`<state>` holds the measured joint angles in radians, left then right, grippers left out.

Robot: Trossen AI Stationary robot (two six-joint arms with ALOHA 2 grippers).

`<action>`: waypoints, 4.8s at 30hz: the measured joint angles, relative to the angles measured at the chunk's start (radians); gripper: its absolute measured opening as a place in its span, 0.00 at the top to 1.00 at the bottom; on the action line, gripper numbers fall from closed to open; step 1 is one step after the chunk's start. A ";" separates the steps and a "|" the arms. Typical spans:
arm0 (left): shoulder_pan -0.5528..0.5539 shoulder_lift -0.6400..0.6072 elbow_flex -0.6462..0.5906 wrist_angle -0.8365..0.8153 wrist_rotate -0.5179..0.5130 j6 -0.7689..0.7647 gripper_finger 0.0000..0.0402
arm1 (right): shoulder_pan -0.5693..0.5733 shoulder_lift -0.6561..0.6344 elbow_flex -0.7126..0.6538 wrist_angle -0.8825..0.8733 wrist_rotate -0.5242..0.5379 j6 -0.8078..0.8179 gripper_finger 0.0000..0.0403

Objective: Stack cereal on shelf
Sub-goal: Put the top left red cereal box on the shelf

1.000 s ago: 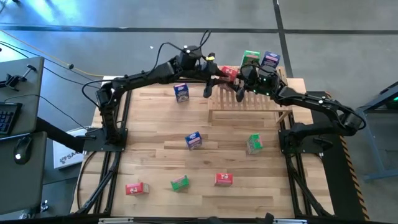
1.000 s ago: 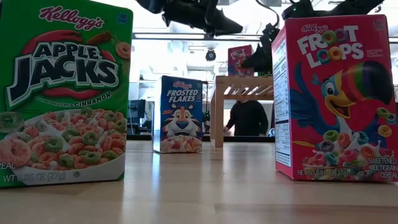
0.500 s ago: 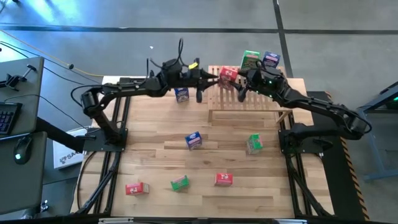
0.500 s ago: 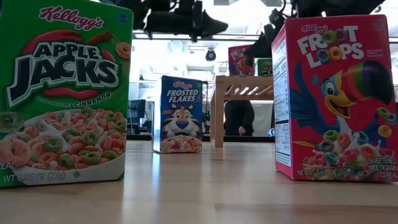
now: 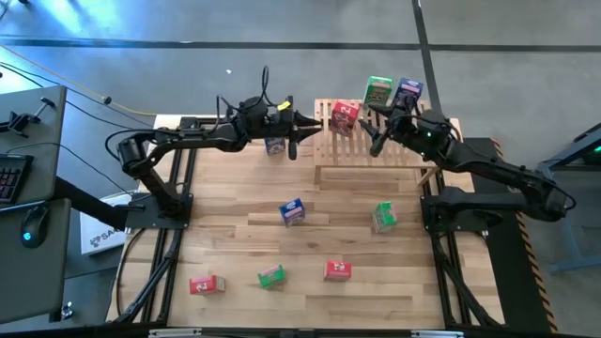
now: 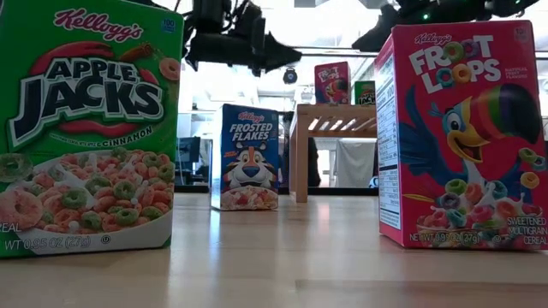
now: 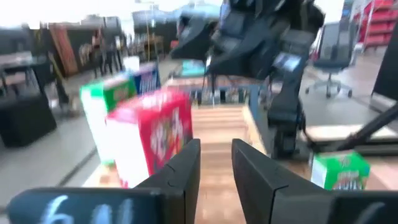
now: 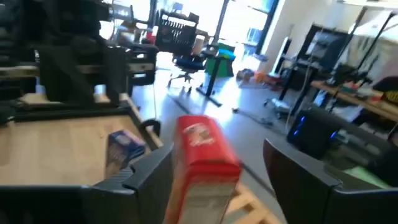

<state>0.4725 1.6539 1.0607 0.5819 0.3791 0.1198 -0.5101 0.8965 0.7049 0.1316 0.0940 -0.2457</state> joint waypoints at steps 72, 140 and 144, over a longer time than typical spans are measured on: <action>0.079 0.330 0.273 -0.026 -0.126 0.015 1.00 | -0.053 0.401 0.001 0.292 0.114 0.167 0.97; 0.136 0.312 0.271 -0.061 -0.134 -0.012 1.00 | -0.103 0.473 0.002 0.240 0.112 0.242 0.97; 0.136 0.312 0.272 -0.061 -0.134 -0.011 1.00 | -0.103 0.444 0.002 0.229 0.135 0.241 0.97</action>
<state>0.6083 1.9659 1.3323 0.5209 0.2447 0.1089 -0.6128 1.3410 0.7067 0.3605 0.2288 -0.0049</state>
